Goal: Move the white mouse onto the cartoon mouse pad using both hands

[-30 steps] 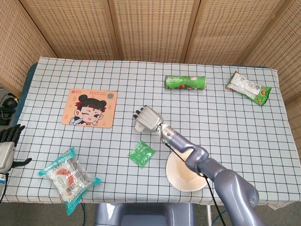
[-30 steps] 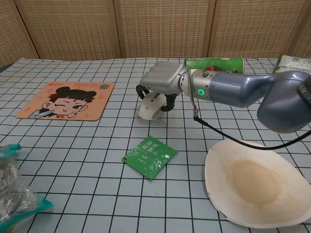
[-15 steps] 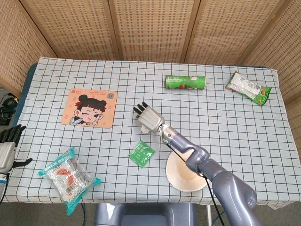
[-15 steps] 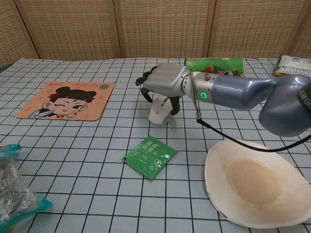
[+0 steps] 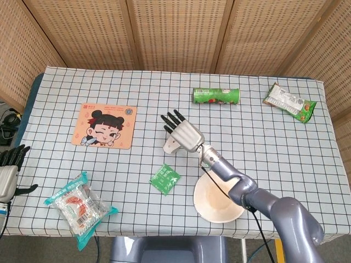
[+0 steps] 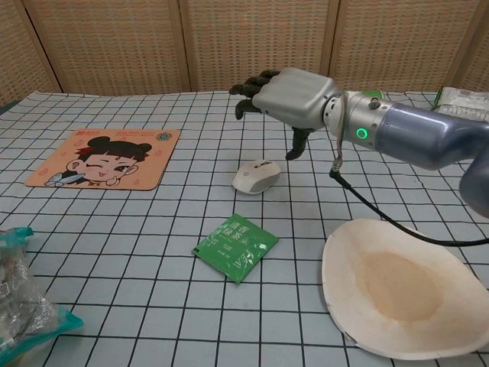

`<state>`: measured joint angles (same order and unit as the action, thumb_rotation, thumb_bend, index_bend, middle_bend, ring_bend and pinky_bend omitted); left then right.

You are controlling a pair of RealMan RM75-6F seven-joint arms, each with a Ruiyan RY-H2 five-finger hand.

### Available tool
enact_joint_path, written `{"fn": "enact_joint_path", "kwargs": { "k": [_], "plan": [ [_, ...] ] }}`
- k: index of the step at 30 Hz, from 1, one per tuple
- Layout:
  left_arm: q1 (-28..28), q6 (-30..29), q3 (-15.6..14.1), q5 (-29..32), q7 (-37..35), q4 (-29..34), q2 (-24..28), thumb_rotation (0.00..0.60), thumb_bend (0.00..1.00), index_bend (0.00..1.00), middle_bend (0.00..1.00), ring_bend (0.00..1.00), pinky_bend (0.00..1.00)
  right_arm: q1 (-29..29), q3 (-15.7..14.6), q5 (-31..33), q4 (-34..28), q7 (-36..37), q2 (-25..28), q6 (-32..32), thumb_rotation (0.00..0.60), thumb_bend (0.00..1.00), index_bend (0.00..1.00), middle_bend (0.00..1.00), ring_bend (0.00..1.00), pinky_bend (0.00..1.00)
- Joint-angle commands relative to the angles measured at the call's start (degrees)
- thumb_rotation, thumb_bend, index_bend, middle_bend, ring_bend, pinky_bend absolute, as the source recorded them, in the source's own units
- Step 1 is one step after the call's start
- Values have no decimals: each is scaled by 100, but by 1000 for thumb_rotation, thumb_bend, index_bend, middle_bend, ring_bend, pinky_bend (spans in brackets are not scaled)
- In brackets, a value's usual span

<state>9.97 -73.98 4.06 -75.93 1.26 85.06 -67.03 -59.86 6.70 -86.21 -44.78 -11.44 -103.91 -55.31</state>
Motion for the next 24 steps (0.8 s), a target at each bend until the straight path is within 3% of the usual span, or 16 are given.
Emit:
{"fn": "enact_joint_path", "kwargs": {
  "k": [1,5,10,24],
  "plan": [
    [-3,-32,2,-25,7,6,-9,600,71,0,0,0,0,752,219,396,-1020,-194,708,-747,600,196,230,31,22,125],
    [12,-80,9,-85,41,26,-33,600,70,0,0,0,0,1459,249,674,-1762,-56,1270,-1328,600,195,221,19,6,125],
    [53,-88,22,-130,106,88,-51,600,70,0,0,0,0,2177,150,817,-2208,271,1729,-1881,600,194,209,0,0,123],
    [236,-3,52,-271,190,142,-147,600,70,0,0,0,0,3773,-92,666,-2417,1729,2149,-3289,600,194,183,0,0,98]
  ]
}}
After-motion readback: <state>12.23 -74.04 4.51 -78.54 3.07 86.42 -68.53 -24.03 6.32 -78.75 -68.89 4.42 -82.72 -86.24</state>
